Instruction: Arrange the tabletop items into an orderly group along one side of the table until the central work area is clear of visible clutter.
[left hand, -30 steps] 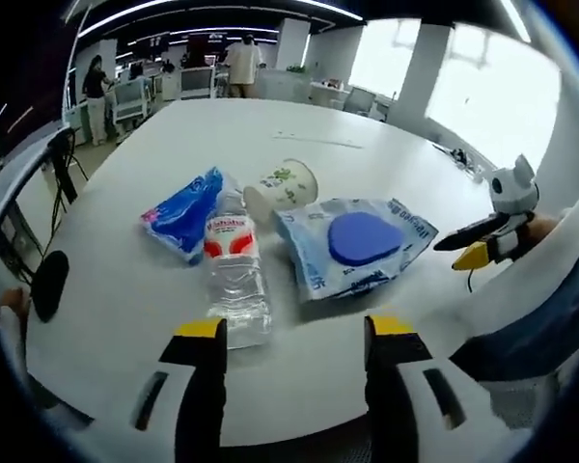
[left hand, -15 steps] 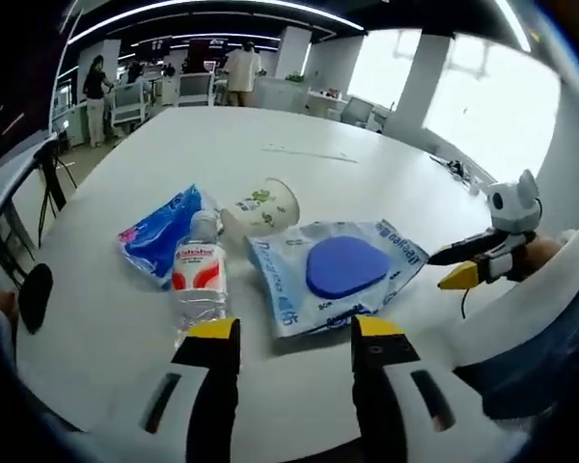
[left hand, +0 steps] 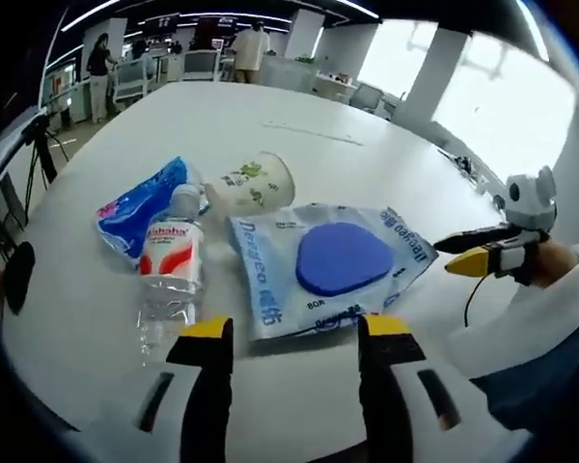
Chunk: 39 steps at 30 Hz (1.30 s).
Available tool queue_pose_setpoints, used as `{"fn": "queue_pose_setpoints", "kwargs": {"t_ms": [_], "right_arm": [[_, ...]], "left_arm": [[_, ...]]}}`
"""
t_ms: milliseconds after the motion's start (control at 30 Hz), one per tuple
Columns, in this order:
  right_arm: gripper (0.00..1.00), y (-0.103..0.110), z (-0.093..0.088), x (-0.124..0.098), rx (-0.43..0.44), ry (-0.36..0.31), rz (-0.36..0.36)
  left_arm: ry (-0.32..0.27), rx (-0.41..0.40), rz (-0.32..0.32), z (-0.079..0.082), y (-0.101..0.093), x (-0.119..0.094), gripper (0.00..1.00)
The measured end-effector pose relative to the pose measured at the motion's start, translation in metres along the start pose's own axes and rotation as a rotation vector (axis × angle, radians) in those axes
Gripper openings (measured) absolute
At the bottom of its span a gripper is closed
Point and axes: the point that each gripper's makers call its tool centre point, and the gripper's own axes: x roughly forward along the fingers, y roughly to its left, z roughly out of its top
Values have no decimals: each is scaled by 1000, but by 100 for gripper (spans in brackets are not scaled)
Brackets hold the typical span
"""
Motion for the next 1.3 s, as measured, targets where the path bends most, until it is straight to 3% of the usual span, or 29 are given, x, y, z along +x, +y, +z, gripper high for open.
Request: {"fn": "queue_pose_setpoints", "kwargs": {"t_ms": [67,467,600,667,700,867,933,1067,1300], "right_arm": [[46,0,2,2,1,1,4],[26,3,5,20,6,18,21],[17,-2,5,23,20,29,-15],[8,-3,6,23,11,28,-26],[3,-4,8,22,3,21,-36],[1,-6,10,23,7,1,-91],[0,-5,19,18,0,-38,-114],[0,-1,28,6,-36,-61,-112],[0,-25,53,-21,-18,-159,-109]], "left_arm": [[-18,-47,0,3,1,1,48],[24,-61,40,-10,16,8,25],[20,-75,42,-10,20,9,15],[19,-68,41,-9,21,8,3],[20,-66,41,-9,22,8,3],[32,-46,-22,-6,18,14,0],[6,33,-40,6,15,13,0],[-6,90,-30,23,6,10,0],[-103,172,-16,64,-29,3,0]]}}
